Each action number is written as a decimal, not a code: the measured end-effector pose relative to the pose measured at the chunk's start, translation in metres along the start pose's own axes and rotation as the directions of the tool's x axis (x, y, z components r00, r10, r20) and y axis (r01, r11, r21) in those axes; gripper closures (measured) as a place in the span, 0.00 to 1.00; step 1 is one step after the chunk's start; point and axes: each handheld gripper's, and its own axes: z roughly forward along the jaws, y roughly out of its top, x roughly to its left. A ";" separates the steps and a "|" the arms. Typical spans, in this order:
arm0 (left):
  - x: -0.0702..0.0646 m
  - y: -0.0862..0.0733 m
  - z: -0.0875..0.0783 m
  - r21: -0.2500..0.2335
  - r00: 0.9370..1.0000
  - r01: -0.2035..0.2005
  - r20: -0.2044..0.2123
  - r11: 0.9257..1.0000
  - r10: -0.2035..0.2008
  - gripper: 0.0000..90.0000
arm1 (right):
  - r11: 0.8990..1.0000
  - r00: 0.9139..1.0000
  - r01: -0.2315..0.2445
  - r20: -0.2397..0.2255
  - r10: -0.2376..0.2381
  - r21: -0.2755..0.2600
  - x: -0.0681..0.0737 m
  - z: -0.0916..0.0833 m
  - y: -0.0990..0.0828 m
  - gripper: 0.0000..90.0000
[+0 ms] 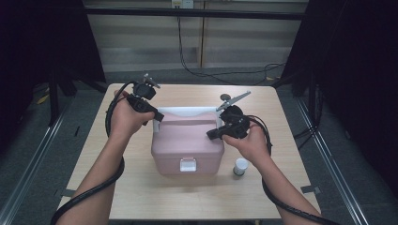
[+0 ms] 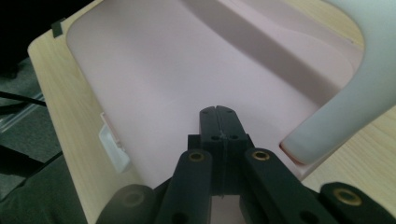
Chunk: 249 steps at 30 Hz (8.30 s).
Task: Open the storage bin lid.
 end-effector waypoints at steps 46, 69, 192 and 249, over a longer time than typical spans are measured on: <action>0.012 0.008 -0.025 -0.045 0.997 -0.042 0.067 0.998 0.045 0.77 | 0.999 0.996 0.019 0.089 -0.022 0.027 -0.022 -0.030 -0.025 1.00; 0.015 0.016 -0.036 -0.074 0.997 -0.046 0.063 0.996 0.050 0.77 | 0.998 0.998 0.055 0.015 -0.056 0.032 -0.010 -0.010 -0.021 1.00; 0.021 -0.054 -0.012 -0.166 0.997 0.001 0.071 0.986 0.011 0.29 | 0.999 0.999 0.016 0.041 -0.014 -0.048 -0.020 -0.031 -0.003 1.00; 0.021 -0.016 -0.033 -0.222 1.000 -0.013 0.011 0.975 0.016 0.61 | 0.996 0.997 0.077 0.007 -0.077 0.047 -0.016 0.010 -0.036 1.00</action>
